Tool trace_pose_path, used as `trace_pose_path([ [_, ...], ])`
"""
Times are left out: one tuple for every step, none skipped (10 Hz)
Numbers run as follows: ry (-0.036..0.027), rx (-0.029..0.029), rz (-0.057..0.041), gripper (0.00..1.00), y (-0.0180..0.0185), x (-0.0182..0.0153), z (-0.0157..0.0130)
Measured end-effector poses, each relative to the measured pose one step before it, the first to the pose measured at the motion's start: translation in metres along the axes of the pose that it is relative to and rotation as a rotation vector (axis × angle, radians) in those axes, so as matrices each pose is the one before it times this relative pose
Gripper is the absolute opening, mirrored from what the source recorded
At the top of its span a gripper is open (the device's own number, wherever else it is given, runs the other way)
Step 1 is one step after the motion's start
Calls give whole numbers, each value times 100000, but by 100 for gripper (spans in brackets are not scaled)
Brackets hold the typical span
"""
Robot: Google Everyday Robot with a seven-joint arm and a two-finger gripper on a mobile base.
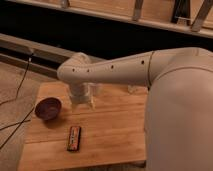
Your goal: Knock the bottle over
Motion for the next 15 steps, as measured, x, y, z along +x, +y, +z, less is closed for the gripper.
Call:
trace_pose_path([
  [-1, 0, -2, 65, 1, 0, 1],
  [1, -3, 2, 65, 1, 0, -2],
  [5, 3, -5, 65, 1, 1, 3],
  [-9, -7, 2, 65, 2, -1, -6],
  [7, 3, 5, 65, -3, -1, 6],
  [-1, 0, -3, 65, 1, 1, -3],
  [-6, 2, -1, 65, -2, -1, -1],
  [0, -1, -21, 65, 2, -2, -3],
  [7, -37, -80, 65, 30, -4, -8],
  [343, 624, -103, 65, -190, -107, 179],
  [1093, 3297, 522, 65, -1377, -540, 578],
  [648, 2128, 1235, 65, -1212, -678, 440],
  [705, 2027, 2447, 65, -1708, -1378, 599],
  [194, 581, 1872, 65, -1054, -1090, 364],
  [-512, -521, 2926, 65, -1305, -1823, 288],
])
